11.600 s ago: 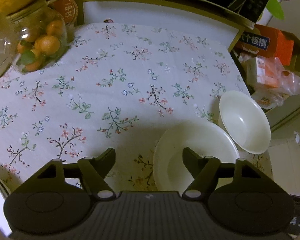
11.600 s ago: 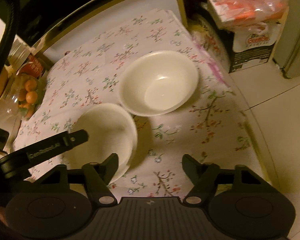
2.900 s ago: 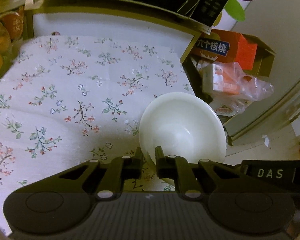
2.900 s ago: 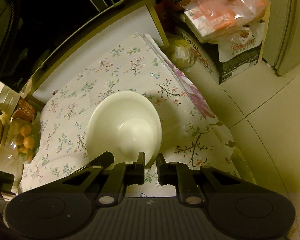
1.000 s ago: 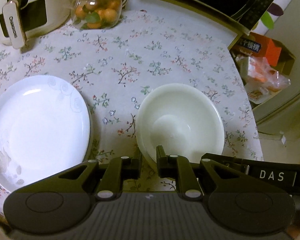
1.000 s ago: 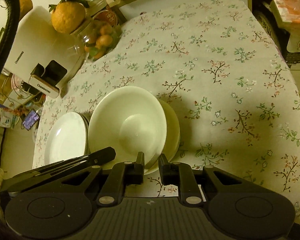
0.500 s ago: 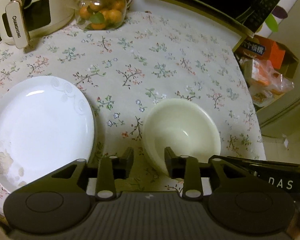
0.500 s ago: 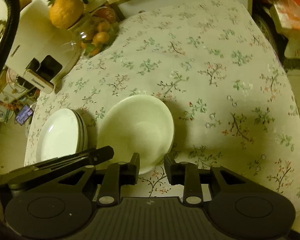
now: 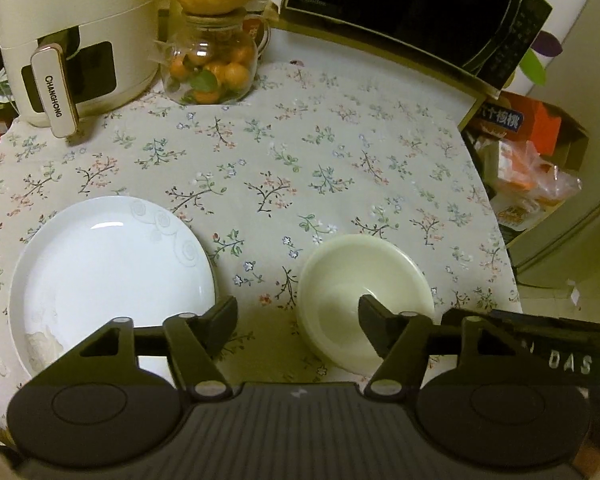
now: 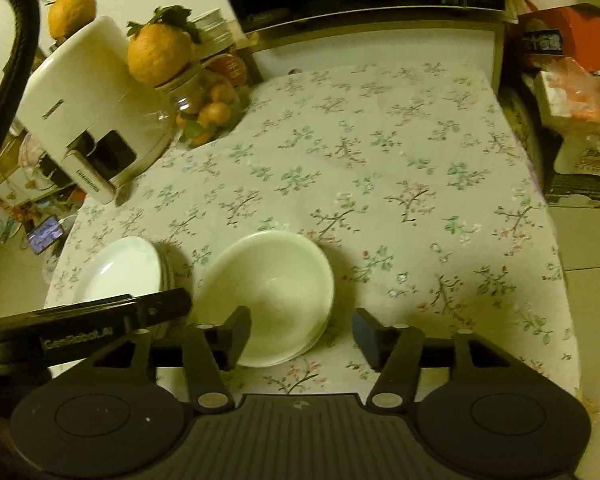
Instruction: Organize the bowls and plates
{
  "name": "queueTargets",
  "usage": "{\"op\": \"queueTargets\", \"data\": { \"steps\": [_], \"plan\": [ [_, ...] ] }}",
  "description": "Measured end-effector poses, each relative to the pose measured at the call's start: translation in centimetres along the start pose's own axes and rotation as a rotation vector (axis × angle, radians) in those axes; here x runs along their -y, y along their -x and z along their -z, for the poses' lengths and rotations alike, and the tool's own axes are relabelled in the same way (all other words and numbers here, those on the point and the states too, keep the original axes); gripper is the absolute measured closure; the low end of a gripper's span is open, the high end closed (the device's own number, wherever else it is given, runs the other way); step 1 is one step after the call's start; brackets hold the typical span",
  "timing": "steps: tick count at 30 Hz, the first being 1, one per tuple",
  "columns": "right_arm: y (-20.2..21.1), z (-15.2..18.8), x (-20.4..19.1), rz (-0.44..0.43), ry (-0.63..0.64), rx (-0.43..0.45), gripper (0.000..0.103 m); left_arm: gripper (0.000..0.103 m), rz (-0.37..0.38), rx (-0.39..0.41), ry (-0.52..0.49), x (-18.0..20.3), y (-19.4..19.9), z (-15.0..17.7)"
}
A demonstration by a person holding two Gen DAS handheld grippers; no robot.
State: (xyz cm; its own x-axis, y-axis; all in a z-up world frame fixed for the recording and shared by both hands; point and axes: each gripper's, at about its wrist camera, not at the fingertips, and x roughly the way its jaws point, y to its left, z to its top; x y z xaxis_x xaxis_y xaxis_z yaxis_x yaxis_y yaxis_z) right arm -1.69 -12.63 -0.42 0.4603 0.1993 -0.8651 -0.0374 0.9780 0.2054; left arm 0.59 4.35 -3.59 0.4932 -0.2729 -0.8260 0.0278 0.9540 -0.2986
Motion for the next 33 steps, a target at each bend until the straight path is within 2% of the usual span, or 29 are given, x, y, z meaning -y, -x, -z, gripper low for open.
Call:
{"op": "queueTargets", "data": {
  "steps": [7,22,24,26,27,28,29,31,33],
  "plan": [
    [-1.5,-0.5,0.7,0.015,-0.045,-0.008,0.041,0.040,0.001,-0.012,-0.037,0.3,-1.7,0.2],
    [-4.6,-0.4,1.2,0.055,-0.112,-0.068,0.043,0.044,-0.033,-0.012,-0.113,1.0,-4.8,0.0],
    [-4.9,-0.4,1.4,0.062,-0.116,-0.074,0.045,0.050,-0.033,-0.018,-0.117,1.0,-5.1,0.0],
    [-5.3,-0.3,1.5,0.067,-0.122,-0.084,0.047,0.064,-0.027,-0.029,-0.127,1.1,-5.7,0.1],
    [-5.5,-0.2,1.5,0.067,-0.126,-0.091,0.053,0.066,-0.023,-0.036,-0.132,1.0,-5.9,0.1],
    [-5.8,-0.2,1.6,0.064,-0.132,-0.099,0.064,0.071,-0.017,-0.045,-0.134,1.0,-6.3,0.1],
    [-6.0,-0.1,1.6,0.060,-0.136,-0.107,0.068,0.077,-0.009,-0.052,-0.132,1.0,-6.6,0.2],
    [-6.5,0.0,1.7,0.057,-0.146,-0.124,0.081,0.085,0.006,-0.068,-0.117,0.7,-7.1,0.2],
    [-6.8,0.1,1.5,0.053,-0.141,-0.134,0.090,0.087,0.021,-0.067,-0.109,0.6,-7.1,0.2]
  ]
}}
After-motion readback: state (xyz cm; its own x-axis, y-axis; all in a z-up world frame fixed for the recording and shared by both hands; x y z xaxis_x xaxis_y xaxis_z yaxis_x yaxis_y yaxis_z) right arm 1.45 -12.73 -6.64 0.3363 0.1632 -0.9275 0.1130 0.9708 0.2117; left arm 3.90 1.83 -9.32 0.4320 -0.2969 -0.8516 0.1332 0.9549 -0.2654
